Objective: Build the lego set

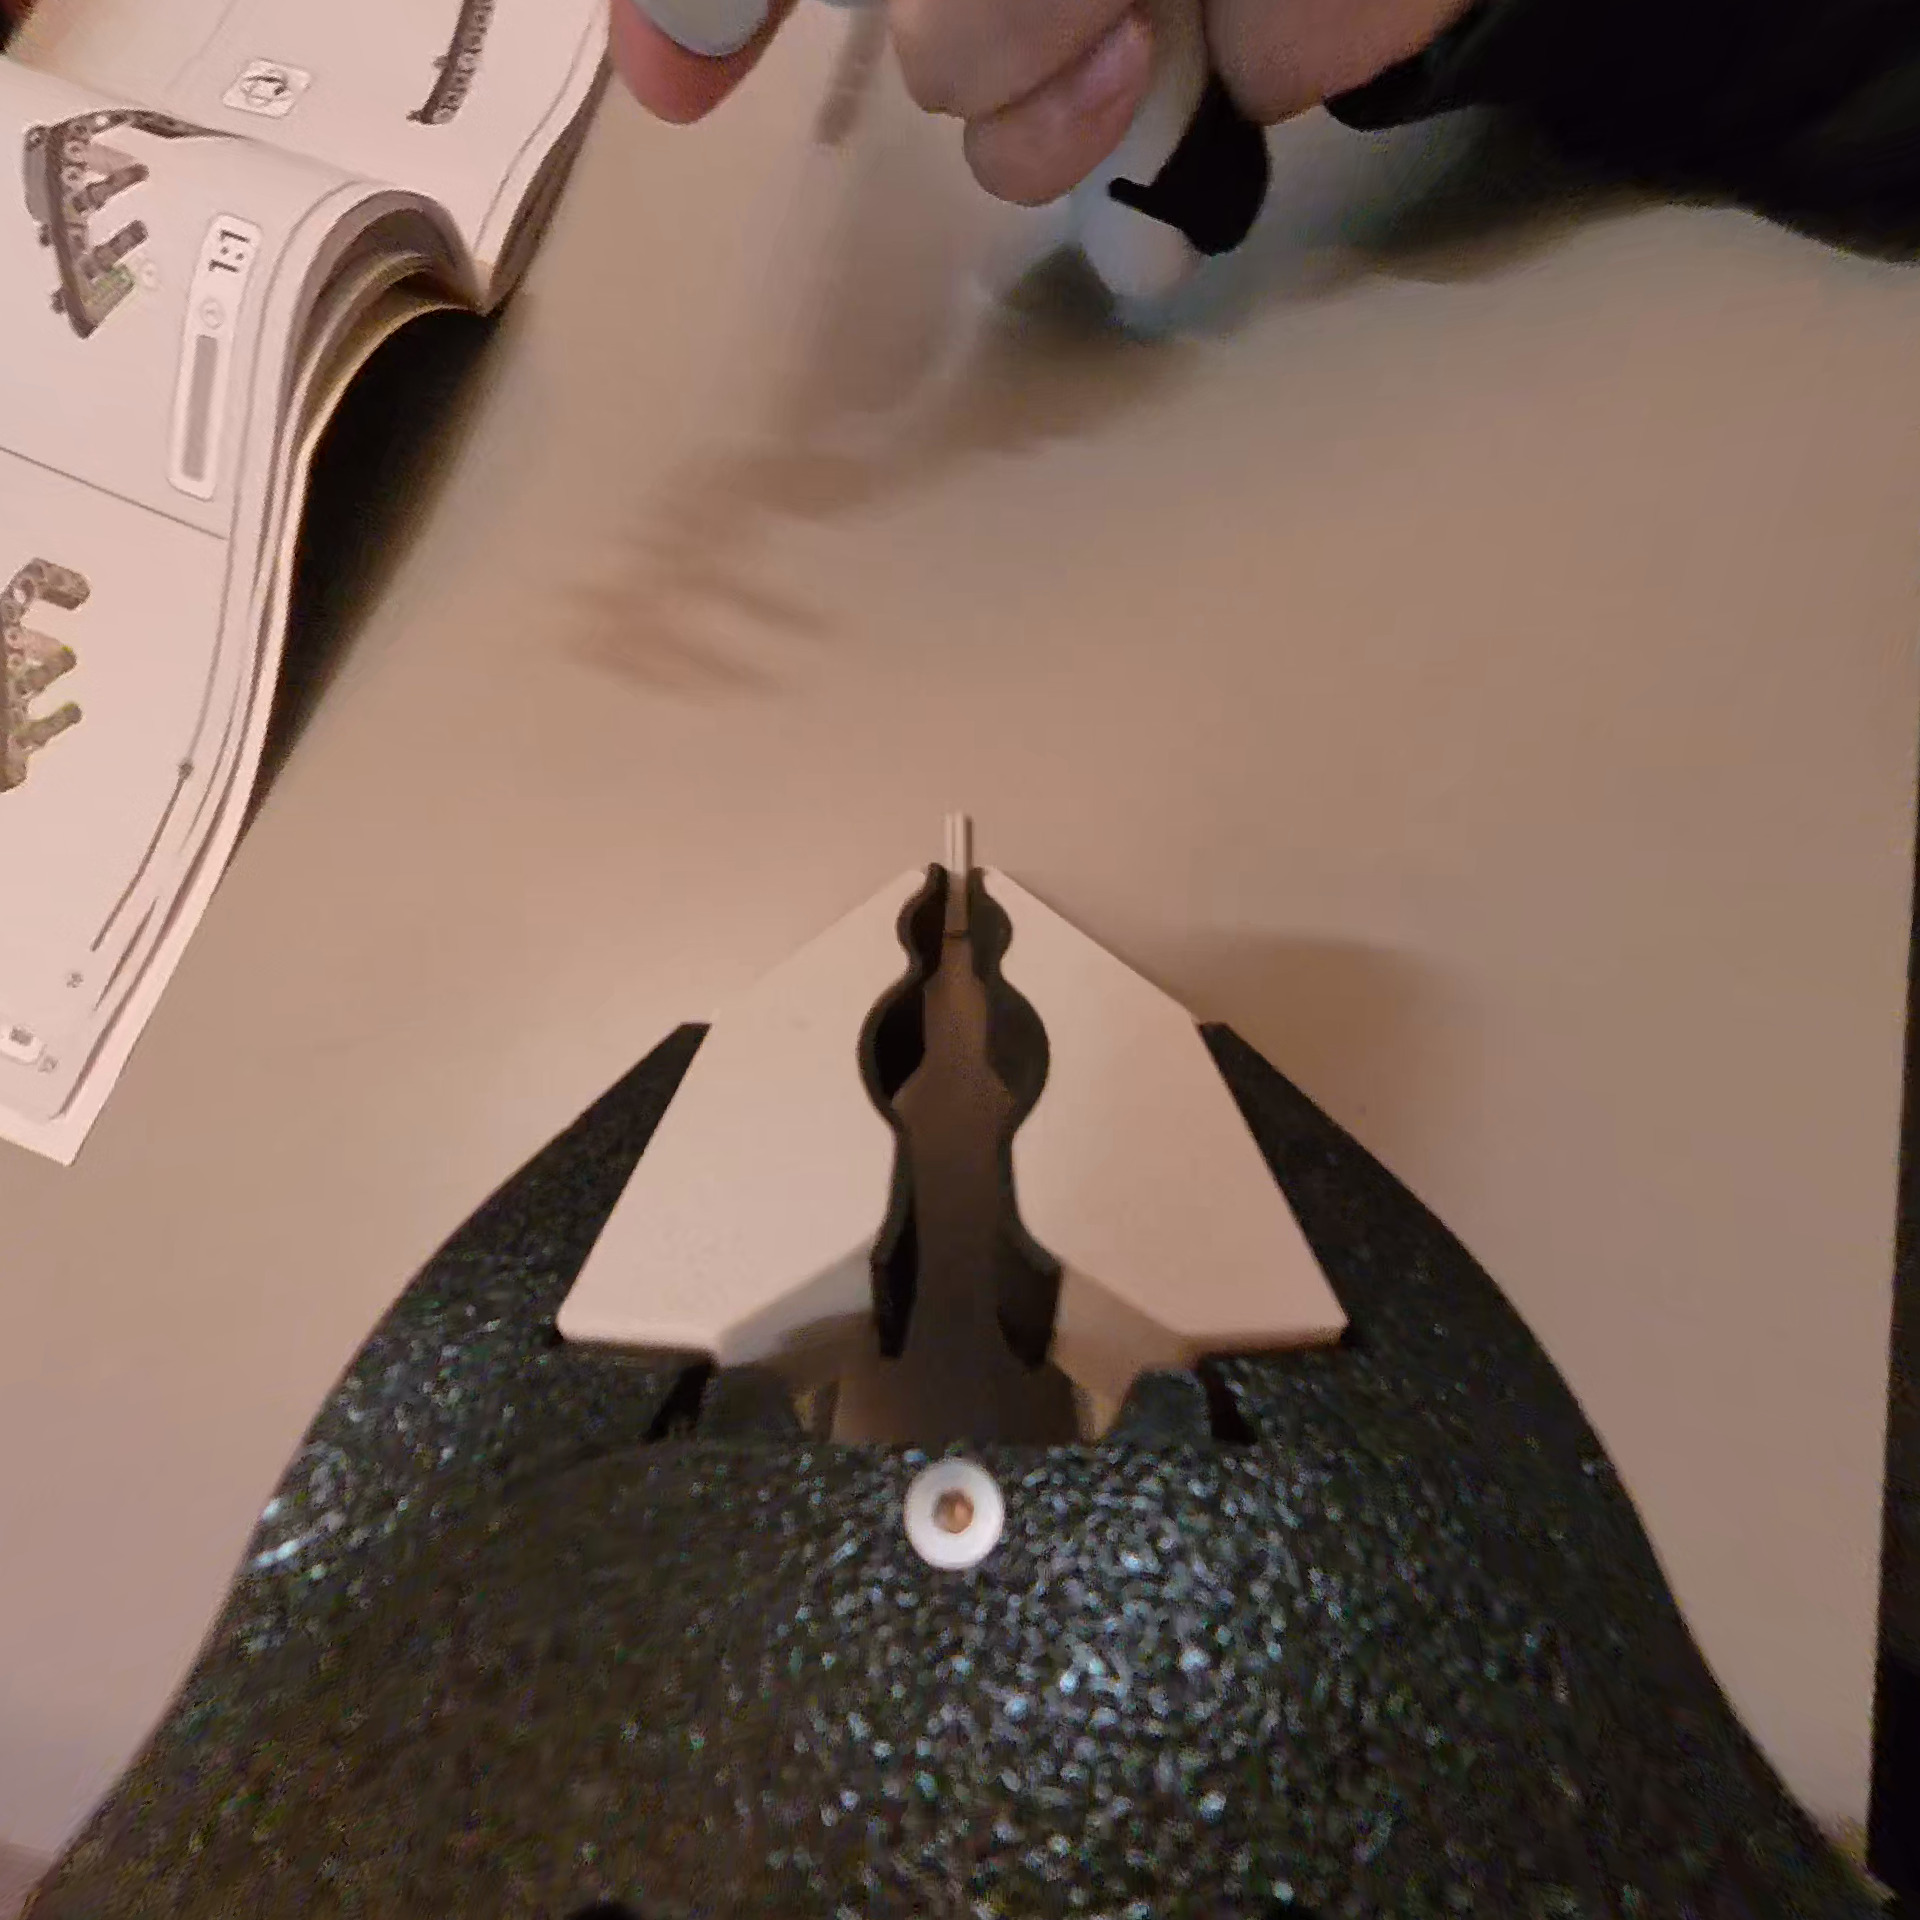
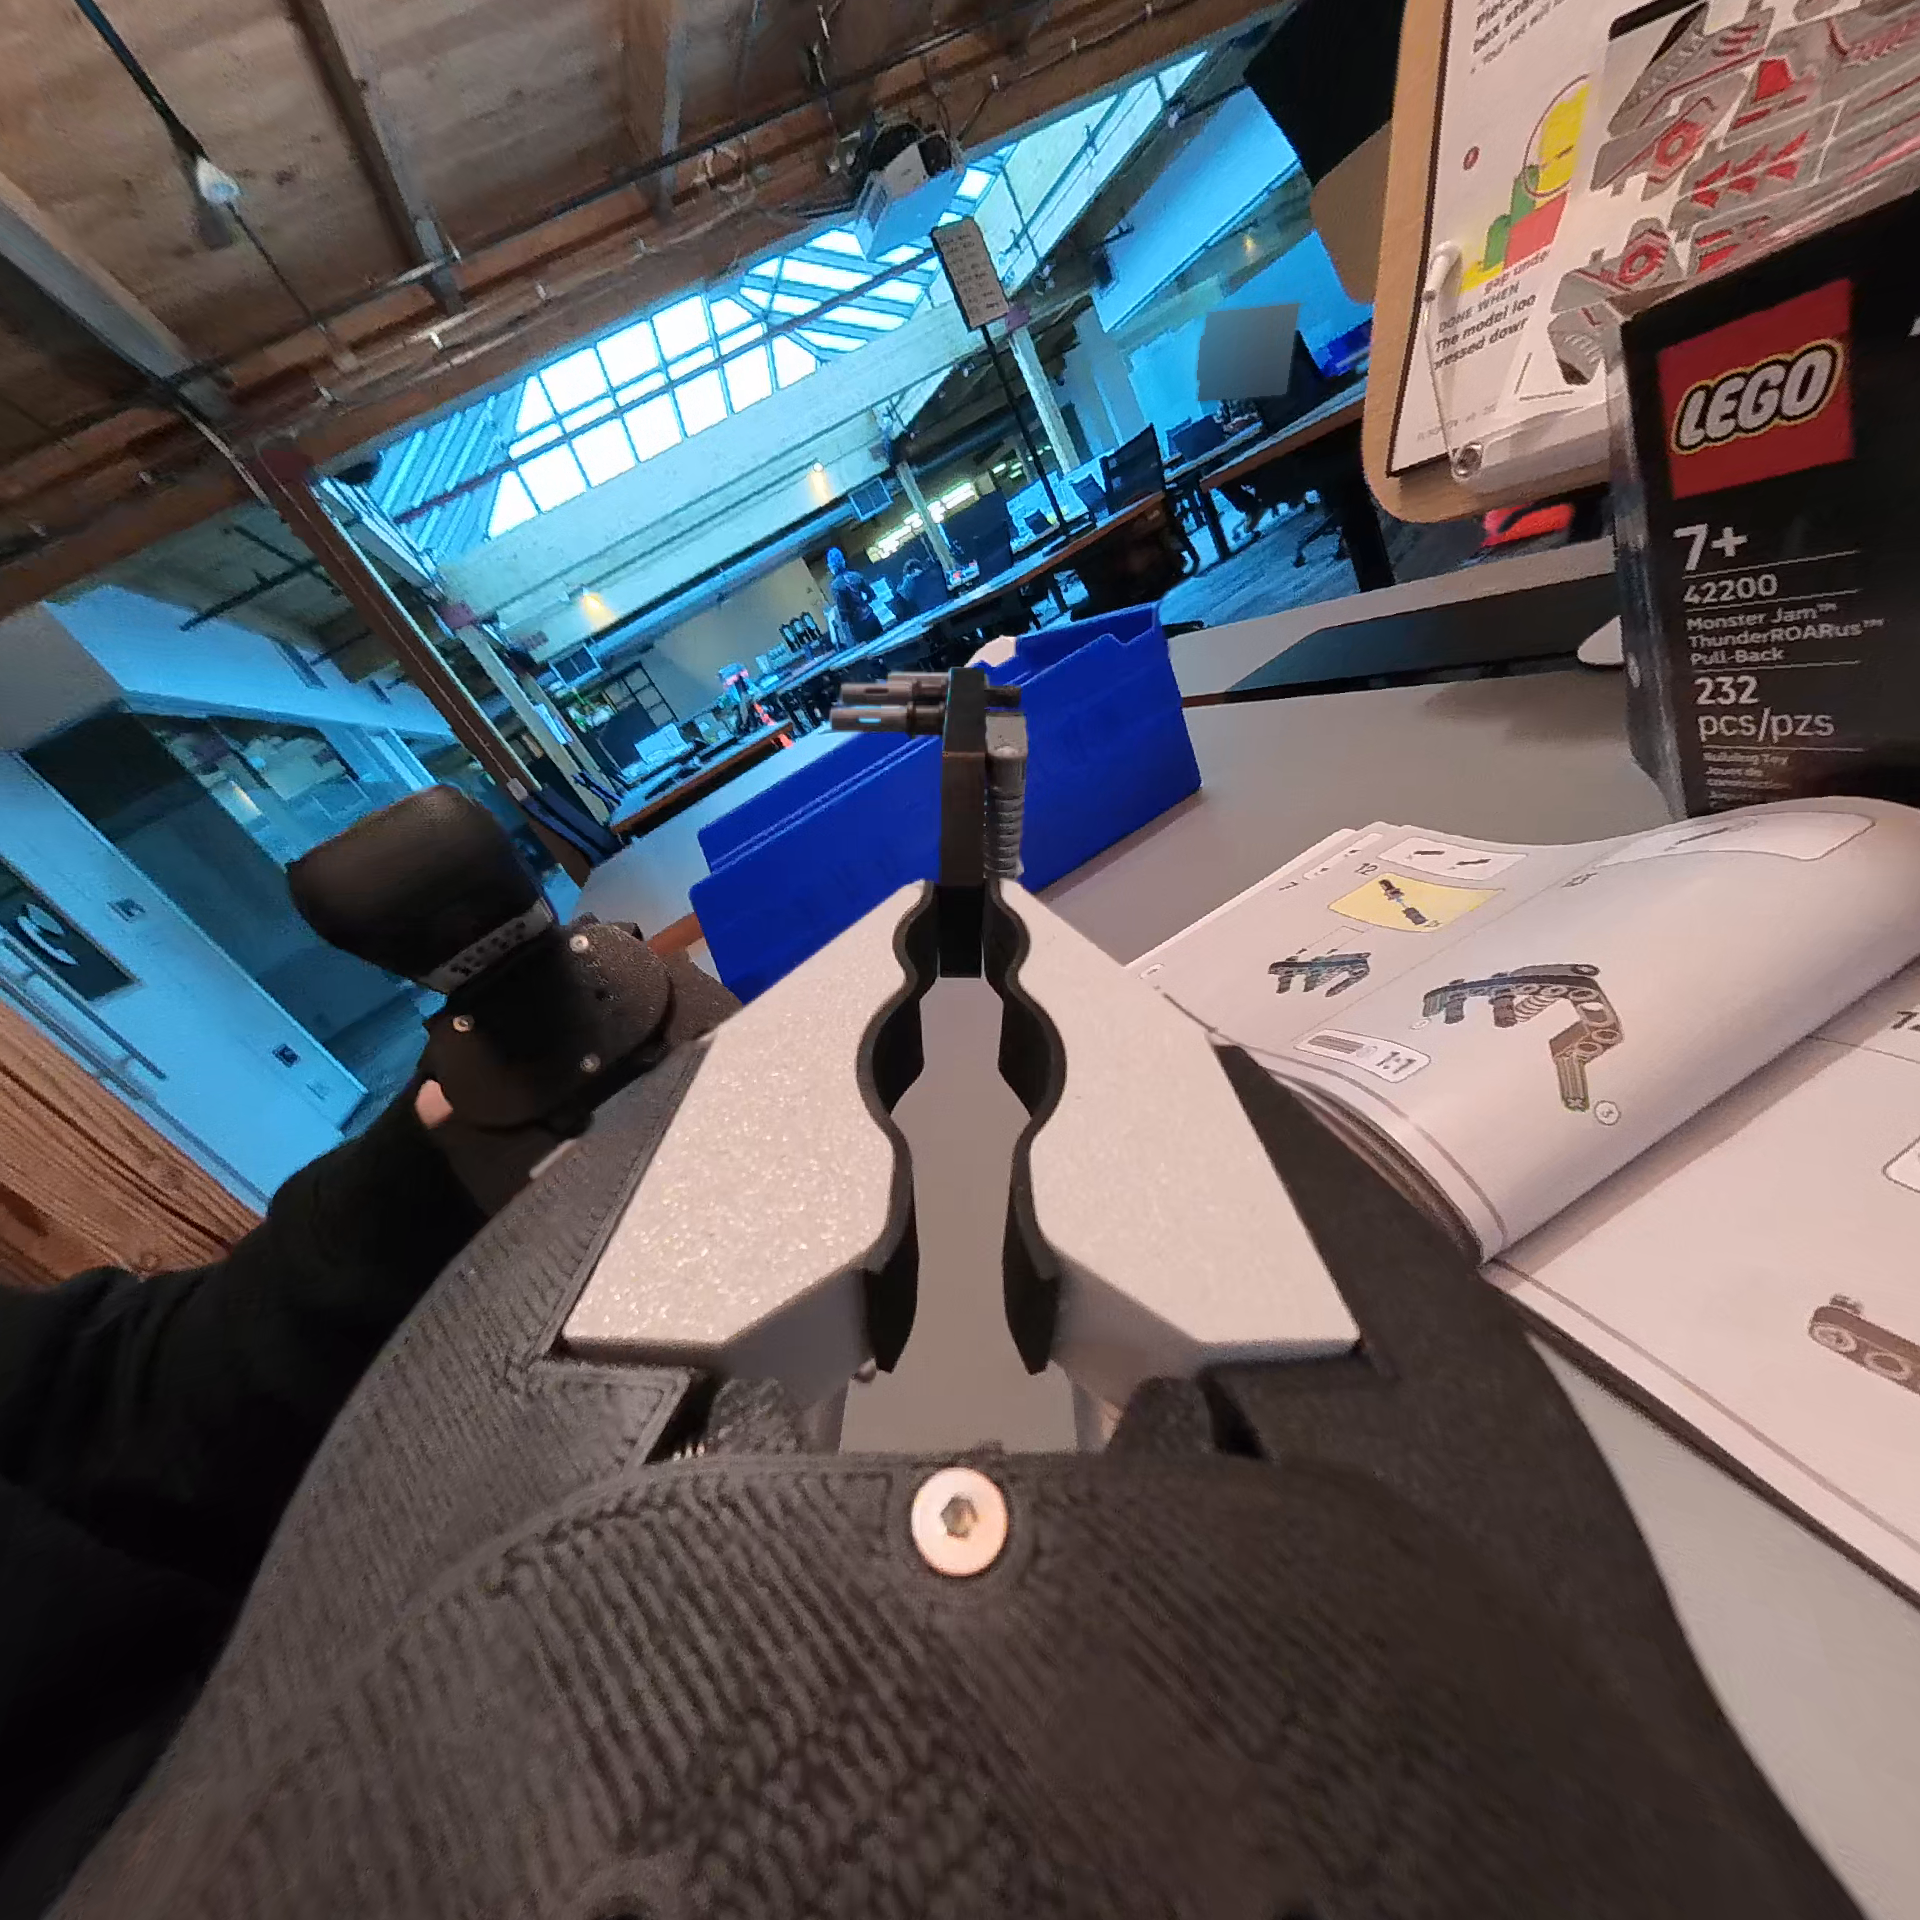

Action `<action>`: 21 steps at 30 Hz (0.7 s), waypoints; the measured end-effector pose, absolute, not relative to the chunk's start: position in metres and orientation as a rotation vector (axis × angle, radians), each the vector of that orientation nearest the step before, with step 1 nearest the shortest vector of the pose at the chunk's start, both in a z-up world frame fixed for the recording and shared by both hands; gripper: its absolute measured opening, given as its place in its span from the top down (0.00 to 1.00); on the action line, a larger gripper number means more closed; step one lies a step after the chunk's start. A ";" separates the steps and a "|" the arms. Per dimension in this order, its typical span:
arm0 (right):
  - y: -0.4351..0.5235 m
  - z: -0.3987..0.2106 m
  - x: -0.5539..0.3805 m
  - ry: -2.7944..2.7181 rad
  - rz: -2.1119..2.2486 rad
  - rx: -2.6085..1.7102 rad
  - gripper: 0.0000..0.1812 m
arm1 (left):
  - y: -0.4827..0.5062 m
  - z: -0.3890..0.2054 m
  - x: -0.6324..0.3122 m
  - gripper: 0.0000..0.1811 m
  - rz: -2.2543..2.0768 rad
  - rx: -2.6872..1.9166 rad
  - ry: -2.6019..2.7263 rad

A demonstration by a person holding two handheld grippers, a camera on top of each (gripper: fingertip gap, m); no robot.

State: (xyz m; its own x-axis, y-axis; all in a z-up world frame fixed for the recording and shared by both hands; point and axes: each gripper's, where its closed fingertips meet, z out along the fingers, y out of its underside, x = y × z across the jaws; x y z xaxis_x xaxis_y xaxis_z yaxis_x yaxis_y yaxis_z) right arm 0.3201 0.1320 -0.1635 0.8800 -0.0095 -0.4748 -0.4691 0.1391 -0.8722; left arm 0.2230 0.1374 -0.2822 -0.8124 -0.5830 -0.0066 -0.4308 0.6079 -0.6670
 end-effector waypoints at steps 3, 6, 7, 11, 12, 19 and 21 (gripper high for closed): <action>0.131 -0.163 0.322 0.452 0.390 -1.366 0.97 | 0.137 -0.282 0.229 0.99 -1.023 -0.921 2.580; 0.132 -0.165 0.324 0.475 0.414 -1.353 0.97 | 0.132 -0.280 0.240 0.99 -1.126 -1.012 2.509; 0.132 -0.166 0.324 0.480 0.414 -1.353 0.97 | 0.128 -0.274 0.246 0.99 -1.230 -1.082 2.446; 0.130 -0.160 0.326 0.475 0.398 -1.296 0.97 | 0.115 -0.207 0.264 0.99 -1.859 -1.293 2.023; 0.128 -0.155 0.325 0.457 0.405 -1.264 0.97 | 0.115 -0.196 0.265 0.99 -1.963 -1.322 1.945; 0.127 -0.134 0.305 0.275 0.319 -1.190 0.97 | 0.121 -0.154 0.269 0.99 -2.639 -1.551 1.380; 0.129 -0.133 0.301 0.240 0.296 -1.197 0.97 | 0.121 -0.153 0.269 1.00 -2.742 -1.587 1.322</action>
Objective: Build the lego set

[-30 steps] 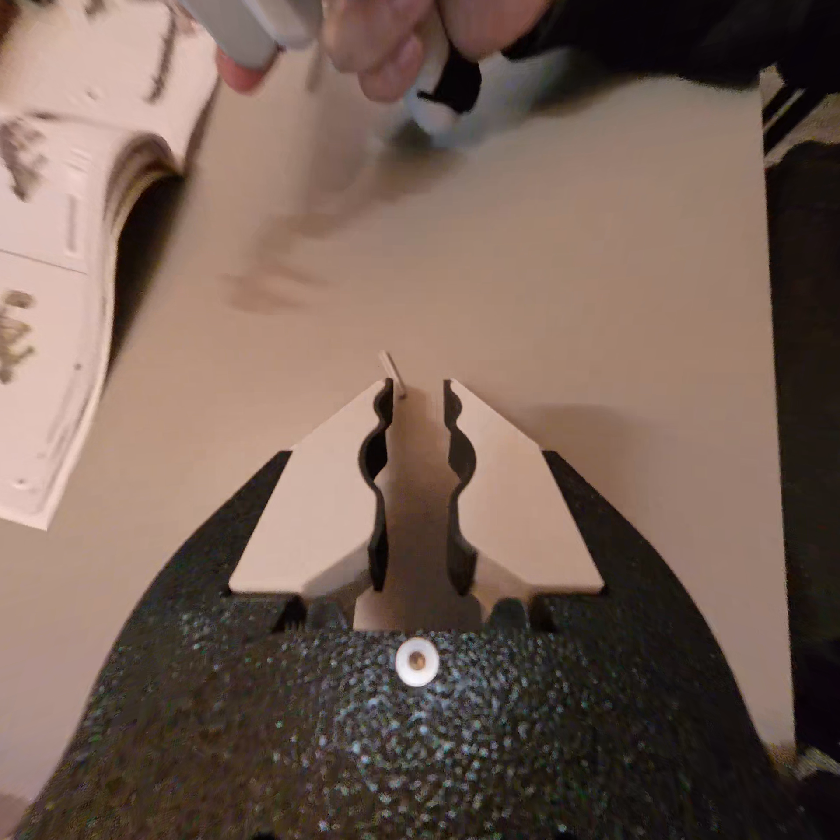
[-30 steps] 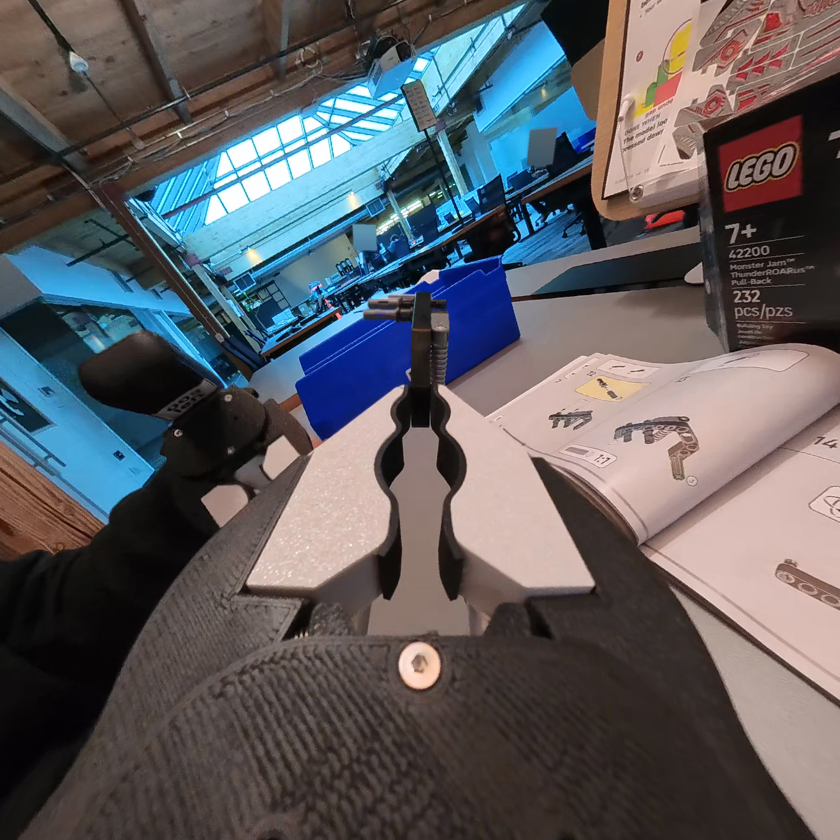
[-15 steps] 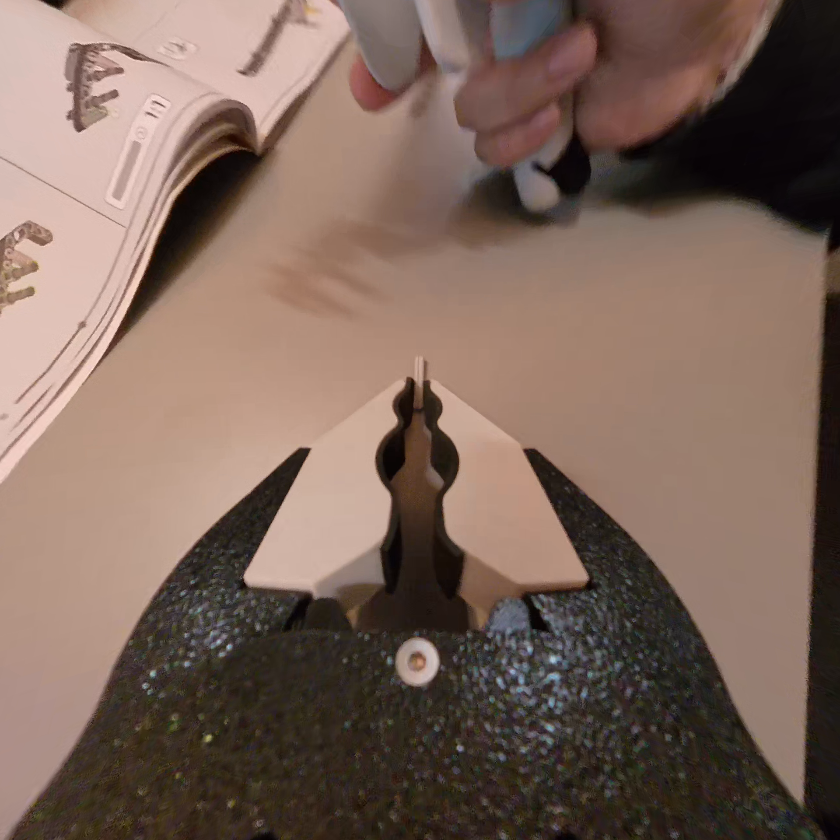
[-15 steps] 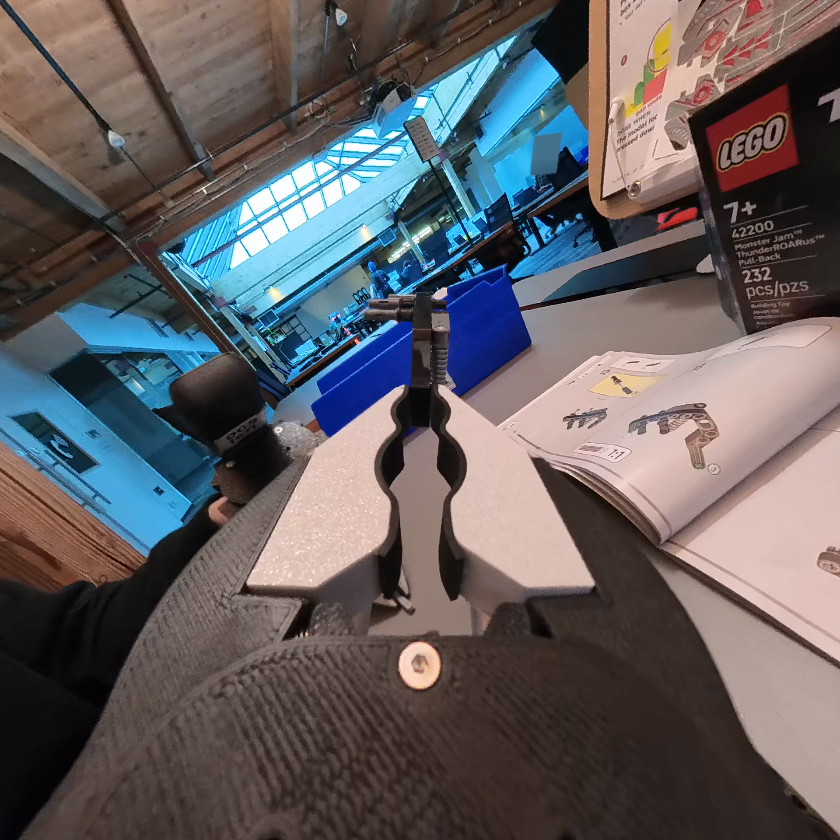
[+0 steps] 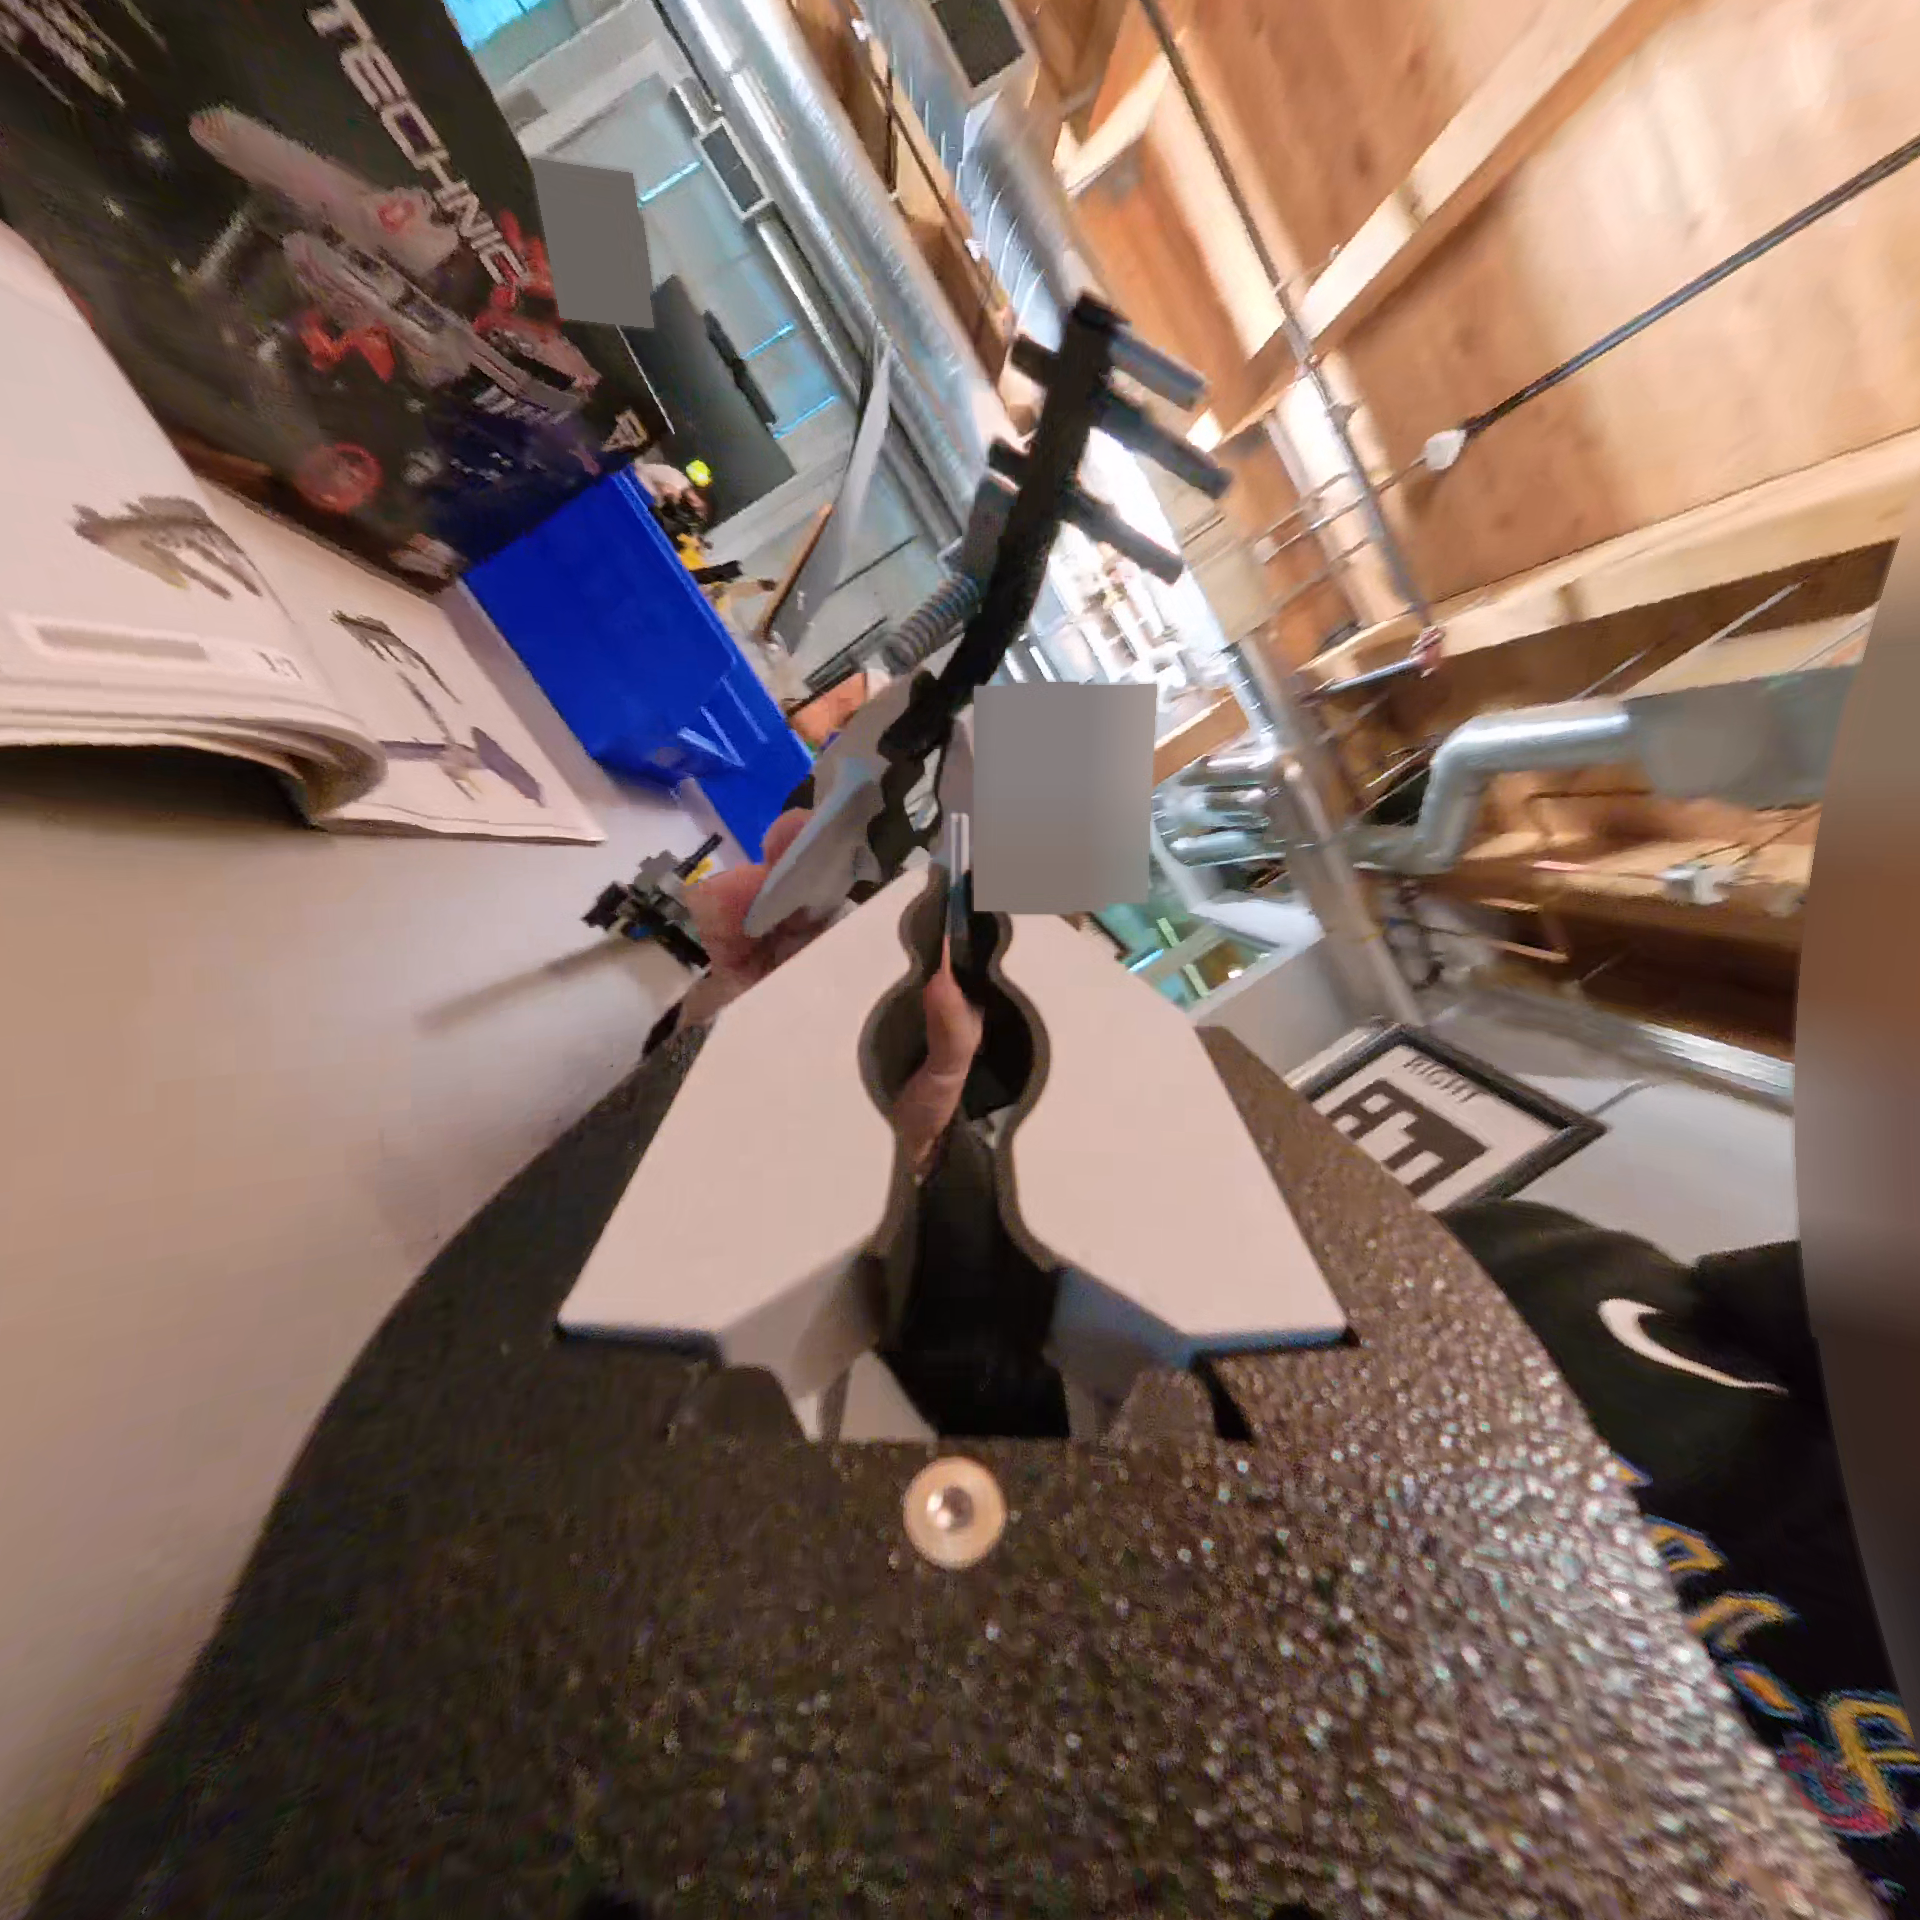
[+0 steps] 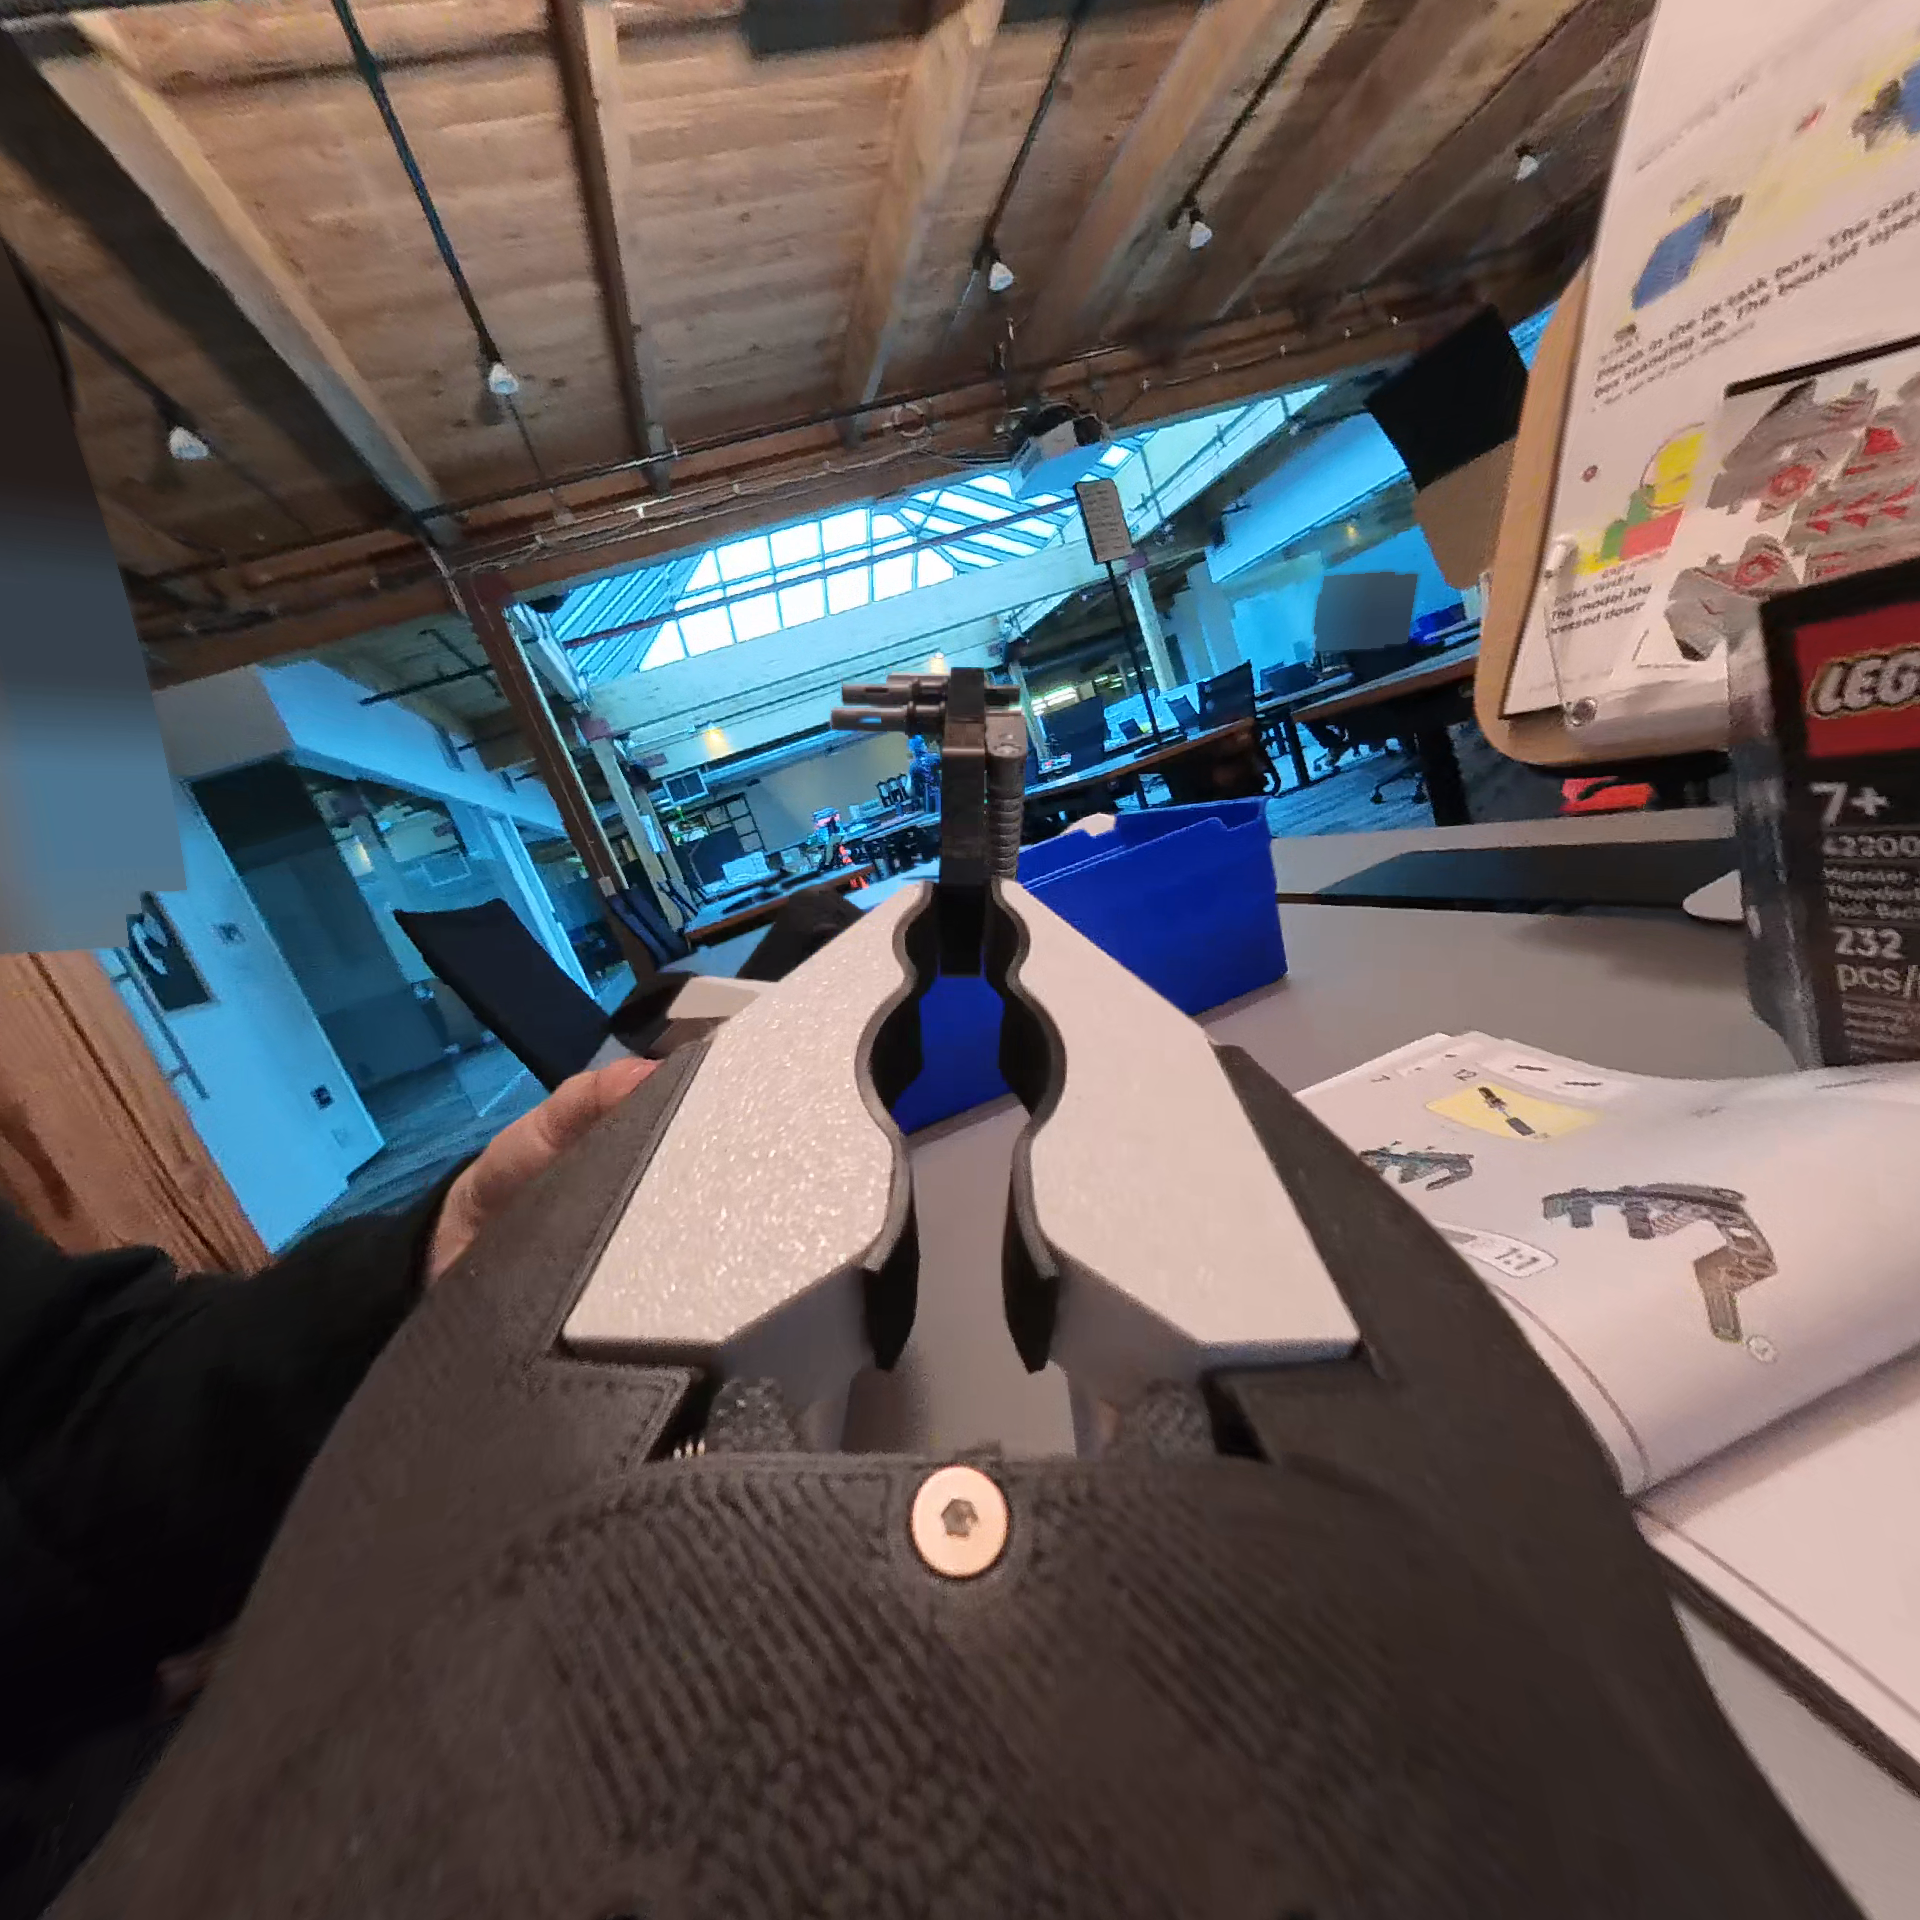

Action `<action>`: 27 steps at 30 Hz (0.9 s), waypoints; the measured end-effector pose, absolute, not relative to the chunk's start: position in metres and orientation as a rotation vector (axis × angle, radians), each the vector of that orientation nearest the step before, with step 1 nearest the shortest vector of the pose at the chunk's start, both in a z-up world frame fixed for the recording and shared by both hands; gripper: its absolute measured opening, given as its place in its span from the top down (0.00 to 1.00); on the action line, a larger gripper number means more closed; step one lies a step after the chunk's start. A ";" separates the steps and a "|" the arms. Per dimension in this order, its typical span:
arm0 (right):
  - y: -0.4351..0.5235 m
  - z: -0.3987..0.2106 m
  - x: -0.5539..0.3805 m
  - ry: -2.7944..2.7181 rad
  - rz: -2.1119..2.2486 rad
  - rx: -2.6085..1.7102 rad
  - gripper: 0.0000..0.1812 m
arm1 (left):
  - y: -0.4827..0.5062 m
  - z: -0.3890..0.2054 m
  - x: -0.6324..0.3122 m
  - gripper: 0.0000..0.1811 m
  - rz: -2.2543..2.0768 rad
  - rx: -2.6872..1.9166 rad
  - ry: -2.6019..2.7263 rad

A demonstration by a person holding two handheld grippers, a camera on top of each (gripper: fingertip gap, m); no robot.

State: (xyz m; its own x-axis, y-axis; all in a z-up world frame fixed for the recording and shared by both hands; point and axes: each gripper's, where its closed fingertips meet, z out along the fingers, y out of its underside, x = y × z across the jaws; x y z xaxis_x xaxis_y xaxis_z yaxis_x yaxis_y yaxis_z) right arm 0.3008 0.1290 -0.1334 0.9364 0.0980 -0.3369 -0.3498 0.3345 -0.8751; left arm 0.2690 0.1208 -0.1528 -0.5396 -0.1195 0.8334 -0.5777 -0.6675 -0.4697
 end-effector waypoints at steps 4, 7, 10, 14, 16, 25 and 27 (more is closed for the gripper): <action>0.132 -0.135 0.293 0.173 0.261 -1.228 0.97 | 0.120 -0.153 0.269 0.99 2.253 1.288 -1.023; 0.134 -0.135 0.288 0.134 0.228 -1.249 0.97 | 0.122 -0.155 0.270 0.99 2.253 1.308 -1.010; 0.137 -0.138 0.283 0.091 0.176 -1.284 0.97 | 0.123 -0.155 0.270 0.99 2.238 1.299 -0.988; 0.138 -0.140 0.284 0.076 0.131 -1.299 0.97 | 0.124 -0.156 0.272 0.99 2.241 1.329 -0.975; 0.137 -0.139 0.284 0.071 0.124 -1.293 0.97 | 0.123 -0.156 0.272 0.99 2.239 1.336 -0.953; 0.136 -0.139 0.287 0.065 0.049 -1.296 0.97 | 0.125 -0.159 0.275 0.99 2.243 1.406 -0.978; 0.136 -0.138 0.287 0.062 0.062 -1.293 0.97 | 0.126 -0.162 0.276 0.99 2.240 1.428 -1.019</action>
